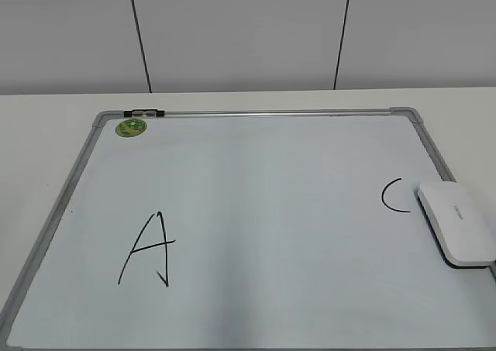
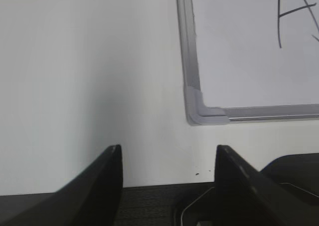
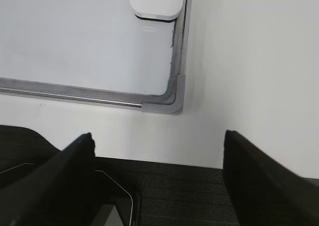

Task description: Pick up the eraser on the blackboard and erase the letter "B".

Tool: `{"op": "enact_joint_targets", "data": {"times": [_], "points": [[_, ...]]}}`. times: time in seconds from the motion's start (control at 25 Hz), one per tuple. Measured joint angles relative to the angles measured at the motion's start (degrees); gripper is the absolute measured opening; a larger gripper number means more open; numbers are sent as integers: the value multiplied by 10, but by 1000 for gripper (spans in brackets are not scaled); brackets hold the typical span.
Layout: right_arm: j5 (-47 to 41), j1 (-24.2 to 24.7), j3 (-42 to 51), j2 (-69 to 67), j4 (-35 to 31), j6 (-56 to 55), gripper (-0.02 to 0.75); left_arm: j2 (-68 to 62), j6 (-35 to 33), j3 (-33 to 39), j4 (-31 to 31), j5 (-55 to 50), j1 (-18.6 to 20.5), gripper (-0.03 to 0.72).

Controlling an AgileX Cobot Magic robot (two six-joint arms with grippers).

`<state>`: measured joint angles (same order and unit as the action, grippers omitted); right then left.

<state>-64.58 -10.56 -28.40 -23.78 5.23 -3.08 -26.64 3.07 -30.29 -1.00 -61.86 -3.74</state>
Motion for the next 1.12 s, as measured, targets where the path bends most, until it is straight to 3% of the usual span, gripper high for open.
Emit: {"op": "enact_joint_targets", "data": {"times": [1.12], "points": [[0, 0, 0, 0, 1, 6, 592, 0, 0, 0, -18, 1, 0, 437]]}}
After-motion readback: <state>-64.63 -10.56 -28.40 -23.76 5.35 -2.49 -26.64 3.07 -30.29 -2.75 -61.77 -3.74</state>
